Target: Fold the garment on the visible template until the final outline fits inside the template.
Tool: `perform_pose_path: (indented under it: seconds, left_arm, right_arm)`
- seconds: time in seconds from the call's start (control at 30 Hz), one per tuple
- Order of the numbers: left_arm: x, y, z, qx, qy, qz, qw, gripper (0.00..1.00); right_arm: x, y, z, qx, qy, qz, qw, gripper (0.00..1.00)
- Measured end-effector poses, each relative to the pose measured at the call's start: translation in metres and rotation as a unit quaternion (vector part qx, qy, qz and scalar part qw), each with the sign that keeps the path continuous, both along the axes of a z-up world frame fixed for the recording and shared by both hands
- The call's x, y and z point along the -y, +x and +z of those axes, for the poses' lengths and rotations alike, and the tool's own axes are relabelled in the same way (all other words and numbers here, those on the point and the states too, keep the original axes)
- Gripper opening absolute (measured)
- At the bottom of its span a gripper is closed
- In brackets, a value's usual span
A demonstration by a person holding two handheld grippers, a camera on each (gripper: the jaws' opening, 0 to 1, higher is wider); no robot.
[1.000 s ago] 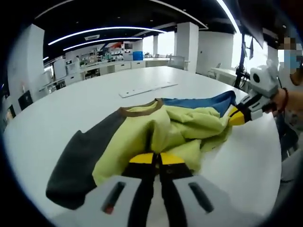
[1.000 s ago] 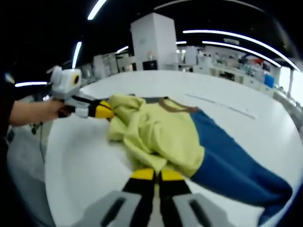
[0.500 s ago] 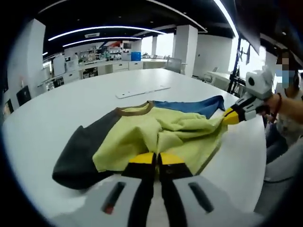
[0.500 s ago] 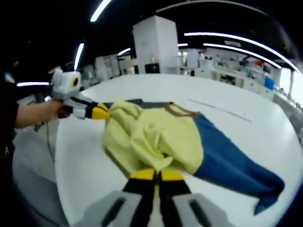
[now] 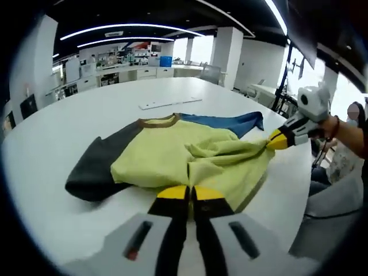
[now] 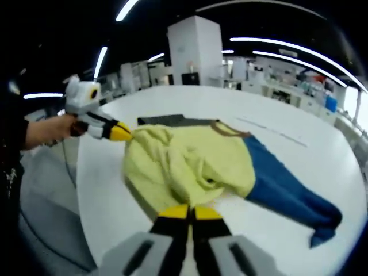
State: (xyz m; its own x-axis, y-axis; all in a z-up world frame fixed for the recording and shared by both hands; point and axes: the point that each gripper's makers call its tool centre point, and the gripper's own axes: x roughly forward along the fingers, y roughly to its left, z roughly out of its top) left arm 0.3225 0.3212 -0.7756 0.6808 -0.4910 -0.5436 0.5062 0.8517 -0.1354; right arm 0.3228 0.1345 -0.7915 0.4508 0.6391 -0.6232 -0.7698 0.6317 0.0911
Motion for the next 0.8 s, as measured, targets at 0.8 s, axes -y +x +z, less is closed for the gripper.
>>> perform_pose_path:
  seconds: [0.8]
  left_arm:
    - [0.002, -0.023, -0.033, -0.041, -0.006, 0.032, 0.9986, 0.00]
  right_arm:
    - [-0.004, -0.025, -0.051, -0.036, -0.061, 0.011, 0.9974, 0.00]
